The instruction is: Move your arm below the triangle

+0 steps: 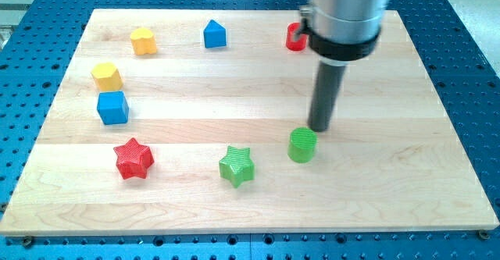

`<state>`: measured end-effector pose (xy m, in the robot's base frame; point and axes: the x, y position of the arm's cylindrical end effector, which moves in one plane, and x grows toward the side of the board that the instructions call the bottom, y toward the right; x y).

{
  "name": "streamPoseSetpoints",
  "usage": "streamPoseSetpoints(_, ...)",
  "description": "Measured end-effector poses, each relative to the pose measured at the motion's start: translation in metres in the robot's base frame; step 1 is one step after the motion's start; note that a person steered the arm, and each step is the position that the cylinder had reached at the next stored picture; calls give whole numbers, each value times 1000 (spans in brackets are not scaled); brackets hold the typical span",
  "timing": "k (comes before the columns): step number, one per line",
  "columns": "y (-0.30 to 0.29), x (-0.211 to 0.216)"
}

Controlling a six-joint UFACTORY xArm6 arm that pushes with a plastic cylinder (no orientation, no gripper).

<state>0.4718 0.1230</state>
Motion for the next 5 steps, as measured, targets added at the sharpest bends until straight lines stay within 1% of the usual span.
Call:
streamPoseSetpoints(2, 50, 52)
streamPoseSetpoints(5, 104, 74)
